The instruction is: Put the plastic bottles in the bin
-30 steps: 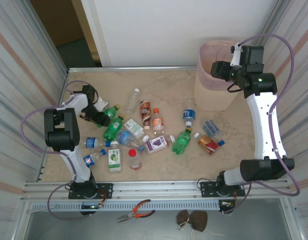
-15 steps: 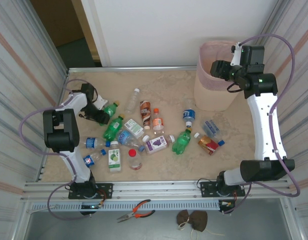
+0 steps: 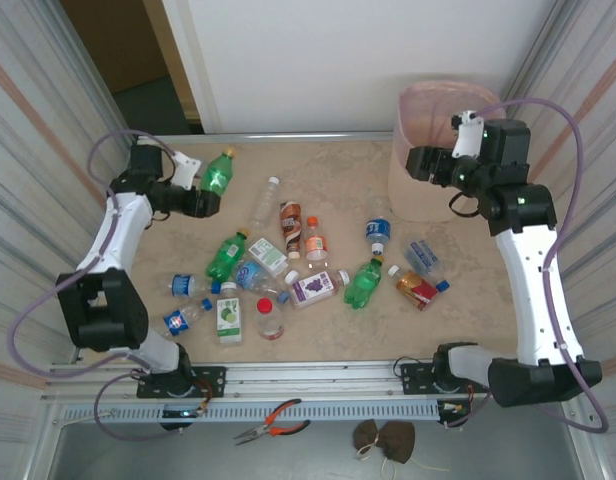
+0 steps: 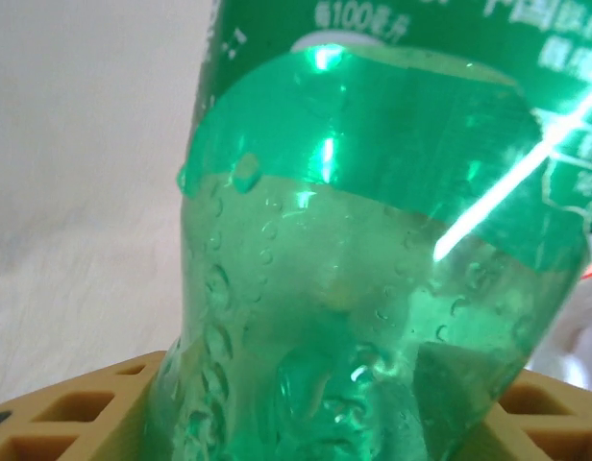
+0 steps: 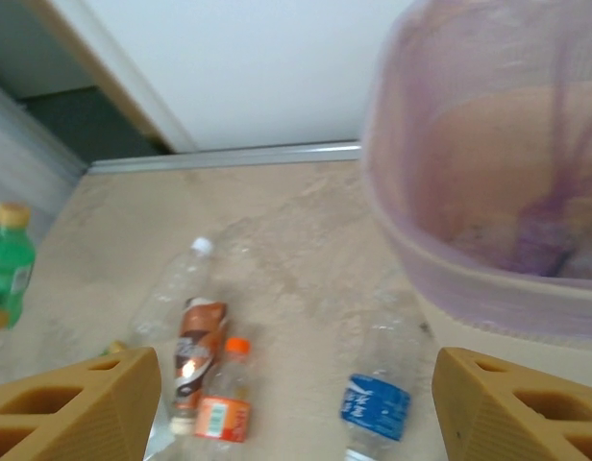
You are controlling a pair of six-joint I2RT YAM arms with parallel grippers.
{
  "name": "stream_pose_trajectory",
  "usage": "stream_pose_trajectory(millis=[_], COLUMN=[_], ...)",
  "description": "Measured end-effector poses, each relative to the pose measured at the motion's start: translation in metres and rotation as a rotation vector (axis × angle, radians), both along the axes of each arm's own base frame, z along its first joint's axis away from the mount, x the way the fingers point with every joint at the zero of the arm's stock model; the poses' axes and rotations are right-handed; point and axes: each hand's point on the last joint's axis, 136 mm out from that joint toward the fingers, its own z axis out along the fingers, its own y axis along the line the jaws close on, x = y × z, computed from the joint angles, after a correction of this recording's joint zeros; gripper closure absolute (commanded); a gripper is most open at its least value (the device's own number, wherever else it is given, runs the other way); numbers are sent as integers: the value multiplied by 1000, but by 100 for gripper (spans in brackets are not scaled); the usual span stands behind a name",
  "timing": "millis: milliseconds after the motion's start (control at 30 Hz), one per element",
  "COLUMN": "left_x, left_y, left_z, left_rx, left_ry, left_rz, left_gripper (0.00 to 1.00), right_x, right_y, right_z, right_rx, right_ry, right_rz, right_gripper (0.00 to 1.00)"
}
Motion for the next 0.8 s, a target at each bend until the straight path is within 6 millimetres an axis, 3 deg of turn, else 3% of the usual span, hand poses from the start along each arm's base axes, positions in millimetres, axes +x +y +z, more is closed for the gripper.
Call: stream_pose_trajectory(millis=[167,333,533,800], left_x=[-11,-38,-72,-121], left_y=[-42,-88,-130,-186], left_z=[69,116,153,182], left_rx=[-161,-283,-407,-528], left_ry=[-192,-313,-403,-466], left_rz=[-78,-194,-305,-469], left_gripper=[47,46,48,49], right_x=[-18,-42,-72,-101], right_y=[41,88,138,176], right_z=[6,22,40,60], right_rx=[46,107,158,202], right_ry=[-77,-170,-275,-364], right_rz=[188,400,609,769], right_gripper=[21,17,15,13])
